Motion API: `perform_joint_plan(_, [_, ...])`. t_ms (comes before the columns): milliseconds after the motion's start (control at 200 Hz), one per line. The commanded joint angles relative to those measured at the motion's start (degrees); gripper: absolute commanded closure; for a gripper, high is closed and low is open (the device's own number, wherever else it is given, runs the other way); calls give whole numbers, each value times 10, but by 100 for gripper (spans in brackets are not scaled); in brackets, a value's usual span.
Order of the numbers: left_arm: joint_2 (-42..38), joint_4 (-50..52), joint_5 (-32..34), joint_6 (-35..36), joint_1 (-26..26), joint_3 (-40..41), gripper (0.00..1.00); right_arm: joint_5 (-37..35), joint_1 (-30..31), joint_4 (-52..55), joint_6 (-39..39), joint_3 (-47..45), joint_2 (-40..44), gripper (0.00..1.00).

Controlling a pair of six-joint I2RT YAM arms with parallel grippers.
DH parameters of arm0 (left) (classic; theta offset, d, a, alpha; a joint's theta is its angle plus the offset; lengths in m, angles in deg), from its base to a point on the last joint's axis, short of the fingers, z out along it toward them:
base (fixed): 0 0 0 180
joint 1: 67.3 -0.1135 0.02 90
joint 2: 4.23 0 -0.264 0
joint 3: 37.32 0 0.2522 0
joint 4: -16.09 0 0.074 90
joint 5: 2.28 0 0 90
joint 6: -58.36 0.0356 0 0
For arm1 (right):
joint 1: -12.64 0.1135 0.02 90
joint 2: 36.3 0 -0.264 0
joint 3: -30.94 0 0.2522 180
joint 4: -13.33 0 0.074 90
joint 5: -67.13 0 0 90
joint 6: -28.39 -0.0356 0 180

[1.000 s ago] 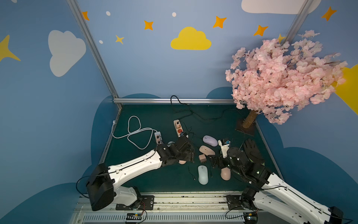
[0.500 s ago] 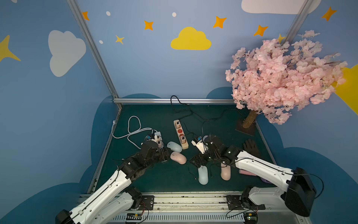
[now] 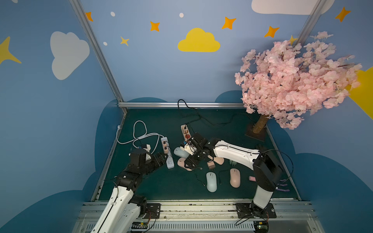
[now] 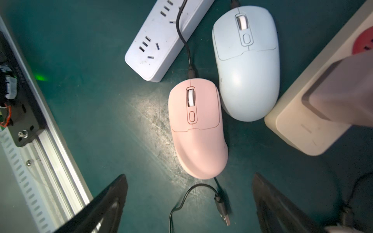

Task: Unplug the wireless mouse
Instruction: Pick up the mouse from the center of the board.

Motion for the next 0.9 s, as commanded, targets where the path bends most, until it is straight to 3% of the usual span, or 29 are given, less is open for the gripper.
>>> perform_joint_plan(0, [-15,18,-38,5,-22,7,17,-12,3,41,24,30,-23,5])
perform_joint_plan(250, [-29,28,-74,9,-76,16,17,-38,12,54,43,75,-82,7])
perform_joint_plan(576, [-32,39,-76,15,-85,17,17,-45,24,57,60,115,-140,8])
perform_joint_plan(896, [-28,34,-80,12,-85,21,18,-95,43,53,64,123,-167,16])
